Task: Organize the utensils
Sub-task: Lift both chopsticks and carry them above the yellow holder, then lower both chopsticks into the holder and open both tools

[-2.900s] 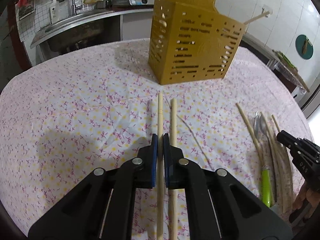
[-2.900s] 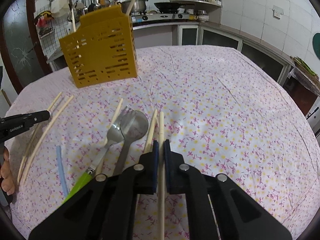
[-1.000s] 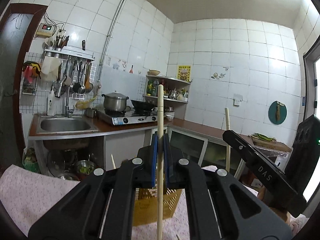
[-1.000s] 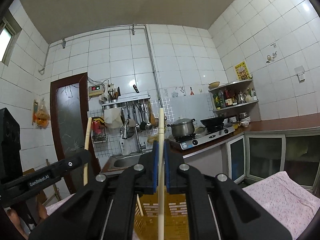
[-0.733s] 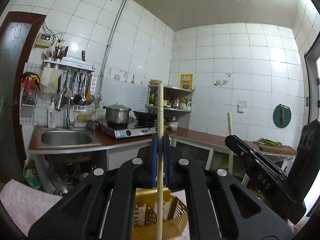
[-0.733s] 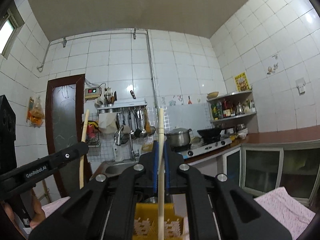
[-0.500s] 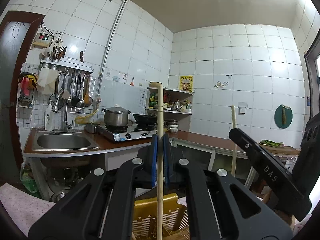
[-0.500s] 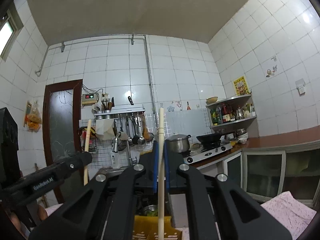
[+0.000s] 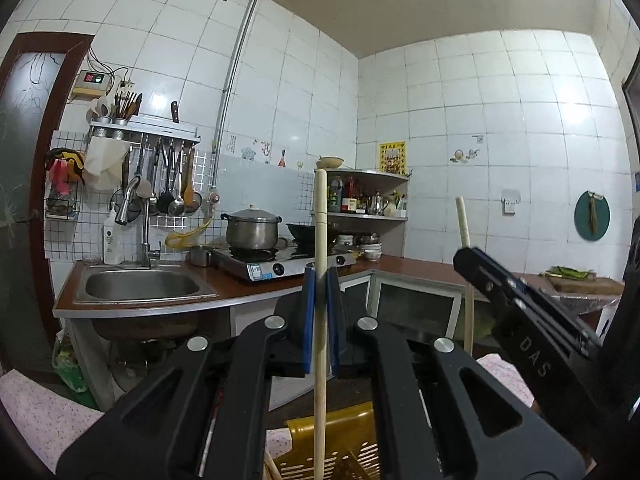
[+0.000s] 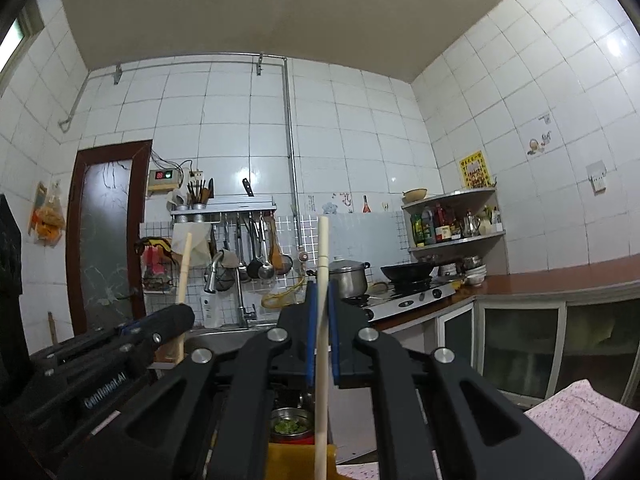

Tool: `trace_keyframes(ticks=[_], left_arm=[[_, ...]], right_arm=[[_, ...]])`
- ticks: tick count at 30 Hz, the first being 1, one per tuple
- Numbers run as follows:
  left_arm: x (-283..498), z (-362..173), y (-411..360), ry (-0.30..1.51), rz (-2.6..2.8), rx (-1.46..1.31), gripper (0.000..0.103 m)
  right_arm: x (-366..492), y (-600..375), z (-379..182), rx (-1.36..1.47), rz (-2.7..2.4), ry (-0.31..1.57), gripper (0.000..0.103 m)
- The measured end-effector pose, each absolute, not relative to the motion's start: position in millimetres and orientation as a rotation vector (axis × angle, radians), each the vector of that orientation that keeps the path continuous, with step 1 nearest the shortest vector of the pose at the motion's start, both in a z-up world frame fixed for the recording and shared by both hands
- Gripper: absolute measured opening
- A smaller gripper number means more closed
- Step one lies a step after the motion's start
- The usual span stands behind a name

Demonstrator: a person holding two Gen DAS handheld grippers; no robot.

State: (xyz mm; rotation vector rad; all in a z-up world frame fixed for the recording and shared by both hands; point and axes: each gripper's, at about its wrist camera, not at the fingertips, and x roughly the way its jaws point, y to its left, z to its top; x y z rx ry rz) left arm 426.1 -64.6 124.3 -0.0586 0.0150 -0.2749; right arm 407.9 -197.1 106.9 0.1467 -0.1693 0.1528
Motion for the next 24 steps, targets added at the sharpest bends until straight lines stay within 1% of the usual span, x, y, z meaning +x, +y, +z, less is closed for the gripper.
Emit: trace_keyframes(ticks=[9, 24], left_arm=[[436, 102, -65, 0.041, -0.270, -0.062, 0.004], [435, 58, -63, 0.112, -0.252, -0.029, 0.004]], right_arm=[[415, -193, 111, 0.138, 0.140, -0.200, 0.006], [422, -189, 61, 0.076, 0.146, -0.138, 0.006]])
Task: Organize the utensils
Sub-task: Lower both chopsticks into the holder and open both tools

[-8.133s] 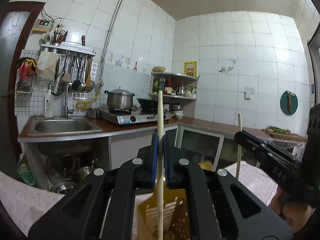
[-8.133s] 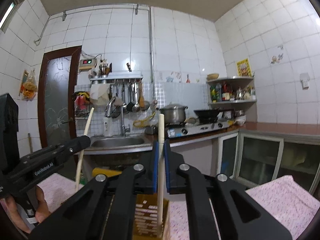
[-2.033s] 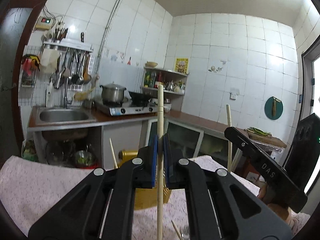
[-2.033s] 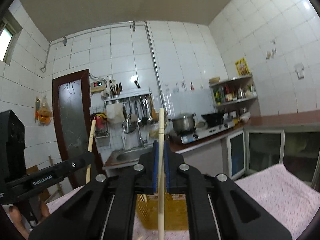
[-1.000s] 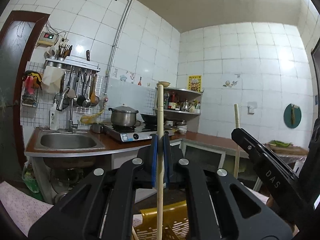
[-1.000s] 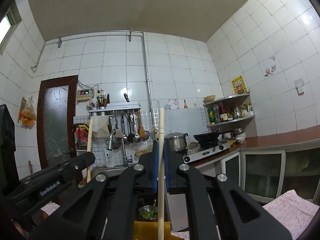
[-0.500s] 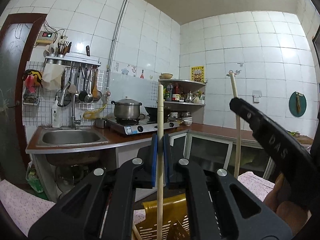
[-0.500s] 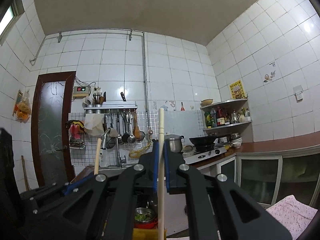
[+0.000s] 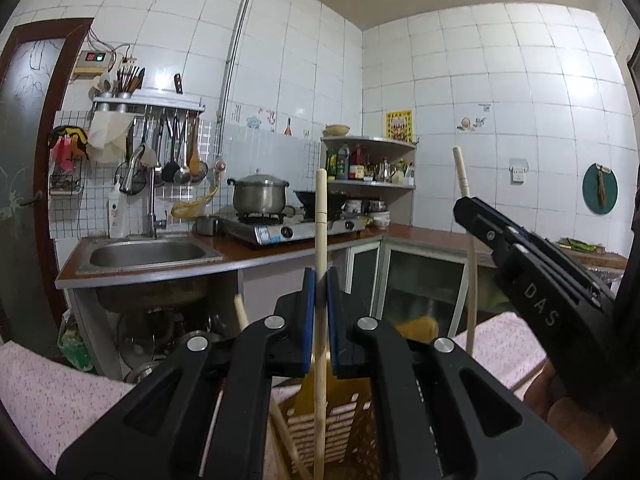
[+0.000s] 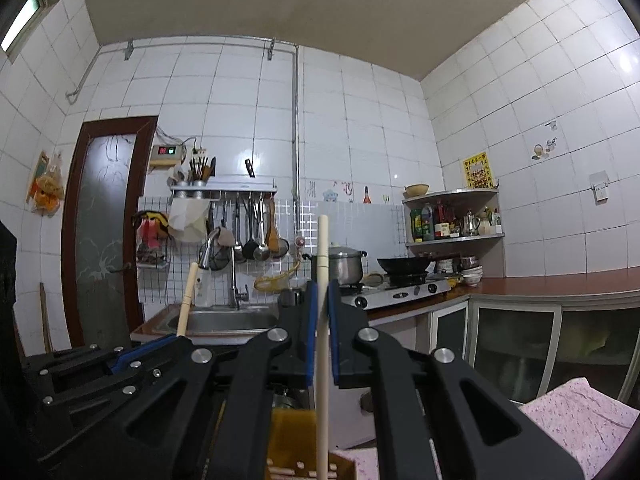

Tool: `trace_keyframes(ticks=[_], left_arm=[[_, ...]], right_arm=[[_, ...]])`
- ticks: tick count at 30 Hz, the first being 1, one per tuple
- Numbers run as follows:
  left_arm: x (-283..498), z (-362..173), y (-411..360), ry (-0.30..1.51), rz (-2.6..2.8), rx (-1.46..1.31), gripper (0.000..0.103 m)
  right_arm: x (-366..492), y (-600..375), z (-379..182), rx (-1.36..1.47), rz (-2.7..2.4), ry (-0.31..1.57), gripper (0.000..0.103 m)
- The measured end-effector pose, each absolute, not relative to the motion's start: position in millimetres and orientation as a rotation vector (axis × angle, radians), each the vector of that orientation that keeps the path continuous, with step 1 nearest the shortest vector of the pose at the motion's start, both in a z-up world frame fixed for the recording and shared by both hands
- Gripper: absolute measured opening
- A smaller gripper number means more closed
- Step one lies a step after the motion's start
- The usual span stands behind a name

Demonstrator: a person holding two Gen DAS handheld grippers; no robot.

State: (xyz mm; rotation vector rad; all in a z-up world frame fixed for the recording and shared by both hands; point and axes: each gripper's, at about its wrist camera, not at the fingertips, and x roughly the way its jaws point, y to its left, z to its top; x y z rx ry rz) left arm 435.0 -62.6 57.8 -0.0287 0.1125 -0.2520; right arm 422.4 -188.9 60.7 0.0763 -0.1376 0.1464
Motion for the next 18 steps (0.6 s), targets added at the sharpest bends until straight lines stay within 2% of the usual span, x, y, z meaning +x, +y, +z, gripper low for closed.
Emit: trace_keyframes(ticks=[16, 17, 18], left_arm=[[416, 37, -50, 0.212, -0.234, -0.026, 0.006], [415, 37, -49, 0.223, -0.236, -0.029, 0.010], [414, 37, -49, 0.230, -0.237, -0.030, 0.019]], right_arm=[[404, -191, 41, 0.016, 0.165, -0.038, 0.006], [405, -191, 42, 0.014, 0.167, -0.024, 0.006], [405, -190, 42, 0.009, 0.168, -0.009, 0.006]])
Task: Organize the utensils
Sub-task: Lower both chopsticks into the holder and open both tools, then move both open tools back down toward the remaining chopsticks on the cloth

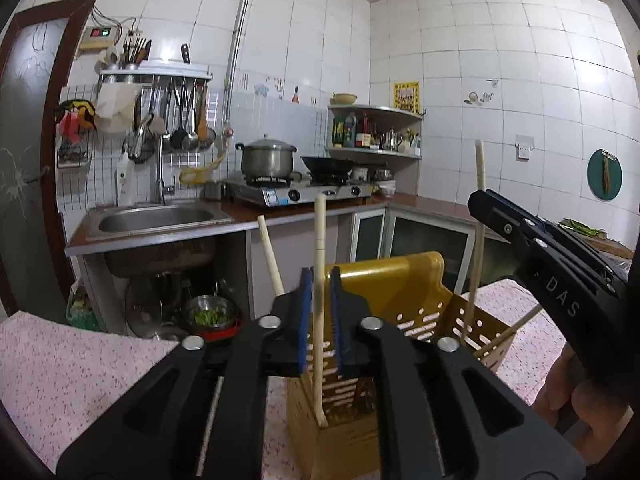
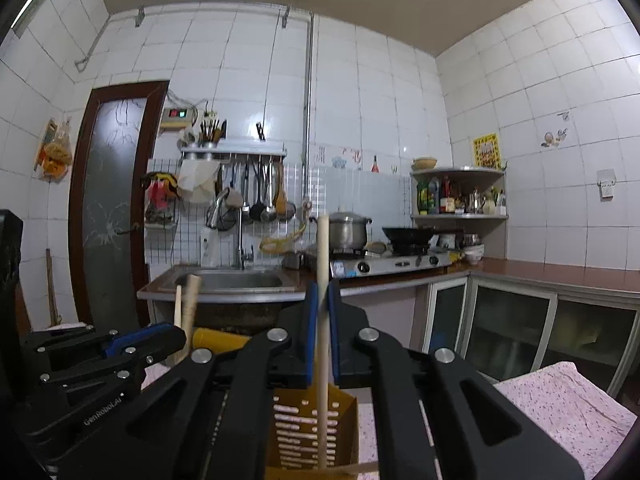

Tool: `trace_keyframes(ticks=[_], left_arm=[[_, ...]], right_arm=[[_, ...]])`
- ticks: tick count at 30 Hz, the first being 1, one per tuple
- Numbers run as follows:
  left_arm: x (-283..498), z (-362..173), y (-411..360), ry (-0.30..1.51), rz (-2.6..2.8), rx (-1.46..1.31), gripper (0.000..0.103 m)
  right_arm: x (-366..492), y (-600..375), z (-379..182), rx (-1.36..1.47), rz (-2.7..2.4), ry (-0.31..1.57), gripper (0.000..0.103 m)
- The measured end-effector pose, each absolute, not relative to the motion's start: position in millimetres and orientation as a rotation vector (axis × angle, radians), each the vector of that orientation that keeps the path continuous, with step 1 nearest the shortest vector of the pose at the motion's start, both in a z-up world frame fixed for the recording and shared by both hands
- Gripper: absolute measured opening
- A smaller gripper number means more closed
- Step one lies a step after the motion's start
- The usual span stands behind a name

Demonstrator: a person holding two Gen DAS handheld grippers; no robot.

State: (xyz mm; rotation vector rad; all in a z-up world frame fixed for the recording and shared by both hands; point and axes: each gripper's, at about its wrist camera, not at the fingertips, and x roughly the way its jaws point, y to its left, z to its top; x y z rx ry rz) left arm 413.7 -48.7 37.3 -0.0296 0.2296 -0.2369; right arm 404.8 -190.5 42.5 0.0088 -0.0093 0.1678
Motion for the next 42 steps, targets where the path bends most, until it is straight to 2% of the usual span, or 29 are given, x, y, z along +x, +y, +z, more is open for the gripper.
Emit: trace_keyframes(ticks=[3, 4, 6, 8, 9, 10, 12, 14, 15, 19, 22, 33, 42], left_arm=[[407, 41, -44, 0.240, -0.223, -0.039, 0.036], [404, 44, -42, 0.247, -0.219, -0.048, 0.039], [399, 49, -38, 0.262, -0.217, -0.062, 0.057], [390, 53, -34, 0.272, -0.204, -0.068, 0.070], [386, 55, -32, 0.276, -0.196, -0.065, 0.075], [383, 56, -30, 0.279, -0.195, -0.062, 0.076], [372, 58, -27, 0.302, -0.196, -0.056, 0.086], [362, 58, -24, 0.329, -0.193, -0.055, 0.094], [355, 57, -22, 0.335, -0.190, -0.057, 0.096], [334, 51, -17, 0.389, -0.200, -0.063, 0.098], [322, 42, -18, 0.434, -0.203, -0.052, 0.098], [303, -2, -29, 0.651, -0.208, -0.024, 0.098], [307, -42, -31, 0.809, -0.192, 0.022, 0.098]], right_arm=[[404, -191, 48, -0.001, 0.163, 0.021, 0.007], [404, -192, 50, 0.001, 0.161, 0.037, 0.007], [403, -195, 53, 0.003, 0.150, 0.065, 0.008], [399, -199, 55, 0.007, 0.130, 0.103, 0.022], [397, -202, 56, 0.012, 0.125, 0.109, 0.038], [391, -205, 57, 0.020, 0.115, 0.112, 0.045], [383, -211, 57, 0.022, 0.101, 0.128, 0.046], [373, -217, 55, 0.032, 0.085, 0.166, 0.051], [369, -221, 54, 0.037, 0.076, 0.183, 0.058], [344, -236, 41, 0.038, 0.039, 0.264, 0.072], [330, -247, 27, 0.049, 0.010, 0.359, 0.075], [286, -263, -42, 0.103, -0.071, 0.690, 0.075], [264, -259, -69, 0.127, -0.094, 0.814, 0.074]])
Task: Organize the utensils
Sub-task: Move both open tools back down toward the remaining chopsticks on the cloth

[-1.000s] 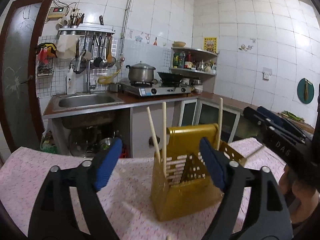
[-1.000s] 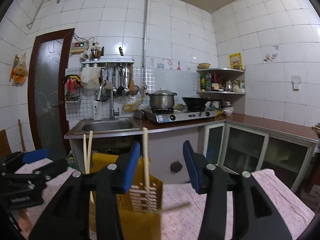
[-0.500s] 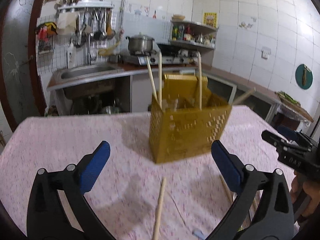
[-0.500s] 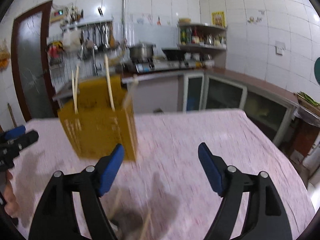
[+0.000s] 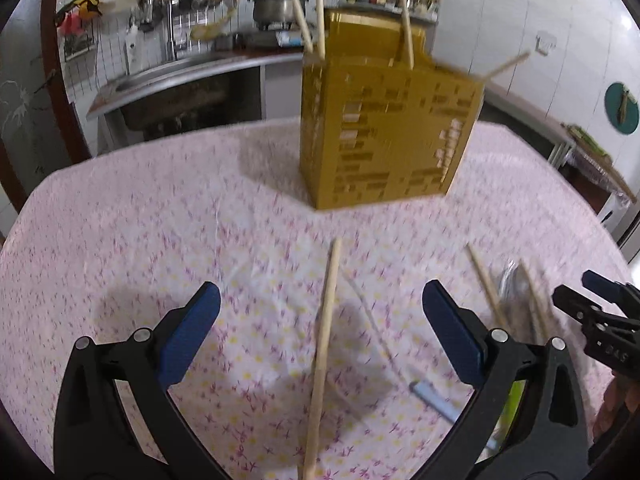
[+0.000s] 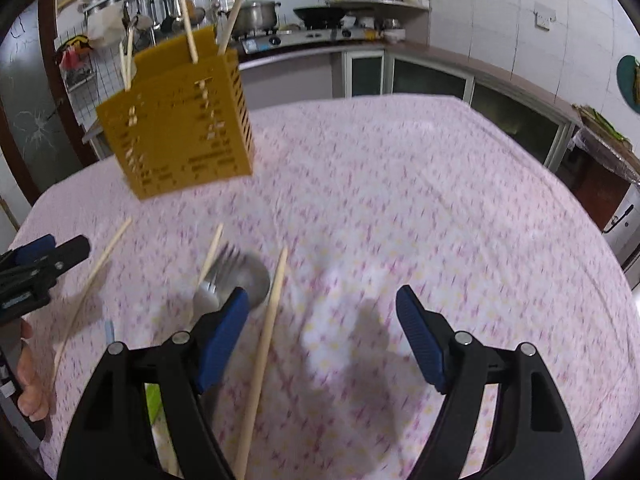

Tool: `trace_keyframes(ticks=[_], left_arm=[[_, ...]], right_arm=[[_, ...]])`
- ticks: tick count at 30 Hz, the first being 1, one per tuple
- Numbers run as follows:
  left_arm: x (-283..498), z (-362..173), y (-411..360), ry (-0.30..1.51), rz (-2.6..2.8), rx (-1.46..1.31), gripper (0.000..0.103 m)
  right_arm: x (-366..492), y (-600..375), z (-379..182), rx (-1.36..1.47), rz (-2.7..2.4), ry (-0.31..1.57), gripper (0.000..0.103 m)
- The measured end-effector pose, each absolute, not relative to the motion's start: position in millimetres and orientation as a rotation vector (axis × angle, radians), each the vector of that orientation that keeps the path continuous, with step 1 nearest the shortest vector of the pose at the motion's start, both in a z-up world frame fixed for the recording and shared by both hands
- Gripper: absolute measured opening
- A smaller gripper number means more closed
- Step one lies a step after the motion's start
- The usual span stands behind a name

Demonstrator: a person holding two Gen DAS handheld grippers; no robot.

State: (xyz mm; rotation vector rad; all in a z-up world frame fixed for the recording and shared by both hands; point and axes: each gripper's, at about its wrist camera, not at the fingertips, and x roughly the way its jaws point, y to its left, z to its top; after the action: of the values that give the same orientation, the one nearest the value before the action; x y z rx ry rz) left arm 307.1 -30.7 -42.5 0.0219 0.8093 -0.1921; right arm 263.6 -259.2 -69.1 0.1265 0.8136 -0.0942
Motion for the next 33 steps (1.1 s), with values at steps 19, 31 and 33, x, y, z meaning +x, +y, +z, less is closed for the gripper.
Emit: trace_keyframes(ticks=[19, 31, 33], left_arm=[[315, -67, -29, 0.925, -0.270, 0.049, 0.056], [325, -72, -42, 0.933, -0.268, 0.131, 0.056], [325, -72, -42, 0.934, -0.266, 0.135, 0.057]], right_arm=[[268, -228, -87, 0.058, -0.078, 0.866, 0.028], [275, -231, -88, 0.084, -0.069, 0.869, 0.028], [275, -232, -88, 0.089, -0.067, 0.868, 0.028]])
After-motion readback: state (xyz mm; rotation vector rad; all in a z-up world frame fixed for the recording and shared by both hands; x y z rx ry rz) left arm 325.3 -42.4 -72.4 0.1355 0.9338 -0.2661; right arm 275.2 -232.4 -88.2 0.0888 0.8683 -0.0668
